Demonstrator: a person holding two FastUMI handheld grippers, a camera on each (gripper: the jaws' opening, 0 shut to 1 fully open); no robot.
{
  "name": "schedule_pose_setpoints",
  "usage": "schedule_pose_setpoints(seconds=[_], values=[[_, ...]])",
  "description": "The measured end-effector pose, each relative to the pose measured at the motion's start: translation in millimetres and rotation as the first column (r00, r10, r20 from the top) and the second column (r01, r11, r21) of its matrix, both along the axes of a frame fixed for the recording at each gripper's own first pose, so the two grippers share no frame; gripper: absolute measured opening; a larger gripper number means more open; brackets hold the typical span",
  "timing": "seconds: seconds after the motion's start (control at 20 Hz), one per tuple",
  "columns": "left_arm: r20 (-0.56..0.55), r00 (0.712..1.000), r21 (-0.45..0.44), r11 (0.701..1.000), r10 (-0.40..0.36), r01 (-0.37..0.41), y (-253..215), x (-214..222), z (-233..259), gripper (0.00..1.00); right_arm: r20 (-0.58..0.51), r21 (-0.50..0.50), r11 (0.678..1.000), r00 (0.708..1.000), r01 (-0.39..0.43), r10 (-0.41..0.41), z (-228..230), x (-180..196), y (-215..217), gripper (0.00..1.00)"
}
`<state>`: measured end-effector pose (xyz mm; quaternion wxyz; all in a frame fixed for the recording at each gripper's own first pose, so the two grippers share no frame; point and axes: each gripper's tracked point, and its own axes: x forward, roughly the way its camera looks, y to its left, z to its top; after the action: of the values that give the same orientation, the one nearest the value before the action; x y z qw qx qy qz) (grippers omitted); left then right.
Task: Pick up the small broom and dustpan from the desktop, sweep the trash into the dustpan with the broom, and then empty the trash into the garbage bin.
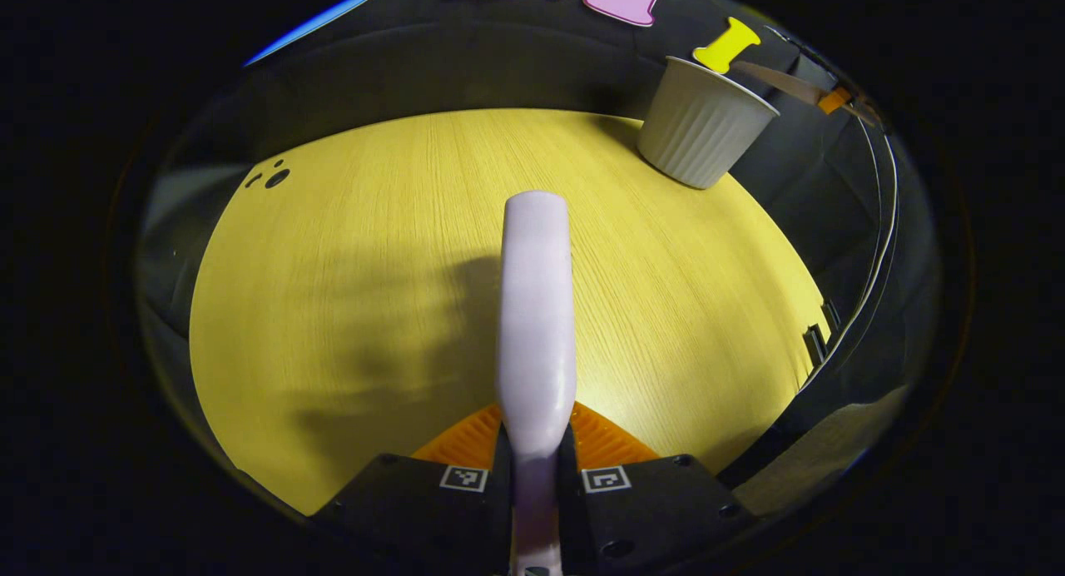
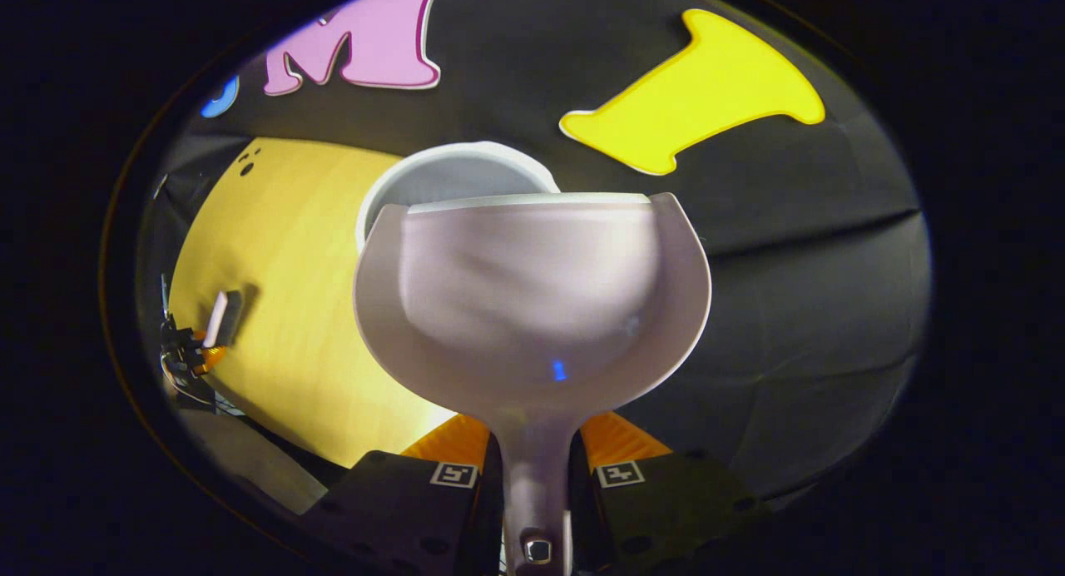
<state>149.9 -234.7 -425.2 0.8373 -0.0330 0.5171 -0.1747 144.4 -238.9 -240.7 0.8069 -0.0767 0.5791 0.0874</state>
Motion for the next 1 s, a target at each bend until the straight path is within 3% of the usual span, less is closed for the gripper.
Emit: schedule_pose_setpoints(seconds=[0.2,0.4,0.5,0.95,1.0], values=[[0.001,1.000,0.002,1.000,-0.015,0.015,-2,3,0,0.27,0.076,0.080,0.997,0.997,0.018,-0.024,19,-30,20,0.33],[-0.008,0.999,0.024,0.999,-0.036,0.036,1,4,-2,0.27,0.107,0.142,0.990,0.994,-0.002,-0.013,19,-79,57,0.41],[-0.006,0.999,0.044,0.998,-0.044,0.045,5,4,-2,0.27,0.103,0.174,0.984,0.995,-0.026,0.008,14,-106,82,0.37],[-0.010,0.999,0.100,0.994,-0.043,0.043,25,4,-2,0.27,-0.012,0.288,0.953,0.994,-0.096,0.104,-74,-209,211,0.37],[-0.010,0.999,0.105,0.994,-0.043,0.044,28,4,-3,0.27,-0.029,0.293,0.951,0.993,-0.099,0.112,-89,-217,223,0.41]])
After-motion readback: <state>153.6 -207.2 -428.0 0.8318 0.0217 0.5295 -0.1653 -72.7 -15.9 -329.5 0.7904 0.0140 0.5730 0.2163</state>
